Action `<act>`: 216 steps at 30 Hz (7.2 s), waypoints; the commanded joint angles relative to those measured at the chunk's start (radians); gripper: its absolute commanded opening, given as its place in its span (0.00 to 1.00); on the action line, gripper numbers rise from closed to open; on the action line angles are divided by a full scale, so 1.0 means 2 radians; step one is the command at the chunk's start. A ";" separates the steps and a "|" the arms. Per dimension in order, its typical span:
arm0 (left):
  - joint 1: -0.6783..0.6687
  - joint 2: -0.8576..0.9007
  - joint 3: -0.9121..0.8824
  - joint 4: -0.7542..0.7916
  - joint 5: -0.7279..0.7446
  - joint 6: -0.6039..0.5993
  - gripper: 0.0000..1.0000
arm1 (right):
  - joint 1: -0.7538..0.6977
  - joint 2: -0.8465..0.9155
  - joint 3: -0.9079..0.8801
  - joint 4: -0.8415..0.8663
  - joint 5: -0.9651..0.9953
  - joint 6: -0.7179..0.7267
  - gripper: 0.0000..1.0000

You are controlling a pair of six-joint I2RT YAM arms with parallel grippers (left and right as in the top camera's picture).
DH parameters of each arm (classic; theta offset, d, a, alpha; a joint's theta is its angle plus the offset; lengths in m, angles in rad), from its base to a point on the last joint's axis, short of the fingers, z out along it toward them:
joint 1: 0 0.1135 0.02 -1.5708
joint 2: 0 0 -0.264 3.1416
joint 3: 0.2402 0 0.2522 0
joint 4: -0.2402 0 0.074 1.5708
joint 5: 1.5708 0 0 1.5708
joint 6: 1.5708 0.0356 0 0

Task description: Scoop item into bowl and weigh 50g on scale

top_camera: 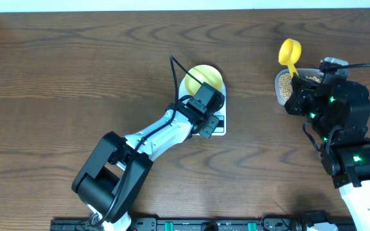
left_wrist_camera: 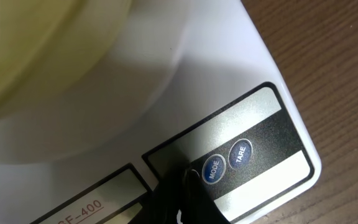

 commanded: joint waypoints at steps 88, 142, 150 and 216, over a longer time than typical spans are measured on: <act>0.121 -0.327 0.018 -0.147 -0.209 -0.109 0.98 | -0.001 0.055 0.009 -0.045 0.037 0.005 0.01; 0.021 -0.110 0.018 -0.072 0.064 -0.001 0.07 | -0.001 0.055 0.009 0.042 -0.013 0.004 0.01; 0.014 -0.043 0.018 -0.058 0.061 0.006 0.07 | -0.001 0.055 0.009 0.034 -0.013 0.004 0.01; 0.011 0.023 0.015 -0.025 0.047 -0.002 0.07 | -0.001 0.055 0.009 0.035 -0.013 -0.013 0.01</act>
